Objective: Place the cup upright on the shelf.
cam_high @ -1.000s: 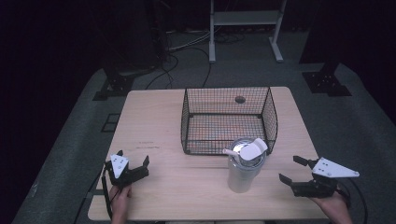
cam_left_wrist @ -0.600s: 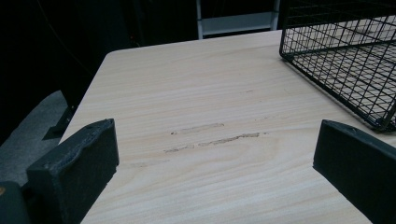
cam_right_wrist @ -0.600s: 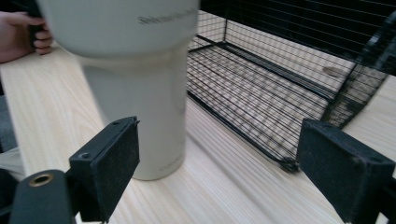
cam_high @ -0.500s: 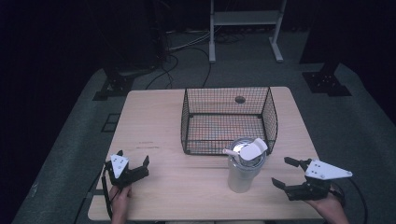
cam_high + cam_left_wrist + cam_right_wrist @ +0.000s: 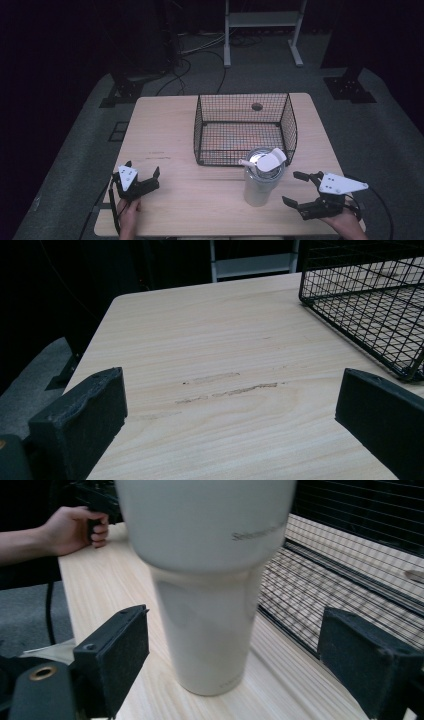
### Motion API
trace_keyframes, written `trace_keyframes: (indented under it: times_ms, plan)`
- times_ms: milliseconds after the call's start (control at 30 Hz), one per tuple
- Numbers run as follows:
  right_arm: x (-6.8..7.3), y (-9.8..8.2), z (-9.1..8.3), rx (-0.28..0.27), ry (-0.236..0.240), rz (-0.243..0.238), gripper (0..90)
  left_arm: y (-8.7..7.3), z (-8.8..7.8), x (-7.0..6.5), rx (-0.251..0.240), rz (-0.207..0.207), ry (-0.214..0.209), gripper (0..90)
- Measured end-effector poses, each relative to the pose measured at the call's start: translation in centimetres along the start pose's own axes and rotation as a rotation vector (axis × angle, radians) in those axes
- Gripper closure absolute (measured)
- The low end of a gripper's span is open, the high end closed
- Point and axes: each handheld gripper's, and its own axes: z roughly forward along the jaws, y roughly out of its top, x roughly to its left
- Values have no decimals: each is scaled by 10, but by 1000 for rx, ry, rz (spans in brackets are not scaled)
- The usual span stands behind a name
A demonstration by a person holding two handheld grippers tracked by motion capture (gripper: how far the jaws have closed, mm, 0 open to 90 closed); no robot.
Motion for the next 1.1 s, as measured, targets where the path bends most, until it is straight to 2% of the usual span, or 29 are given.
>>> trace_keyframes:
  times_ms: [167,467,1100]
  plan:
    - [6,0,12,-2,39,1,124,0,0,0,1,5,0,0]
    - [9,2,29,-2,61,-3,115,0,0,0,1,3,-1,0]
    - [6,10,57,13,47,-28,84,0,0,0,0,-1,-3,0]
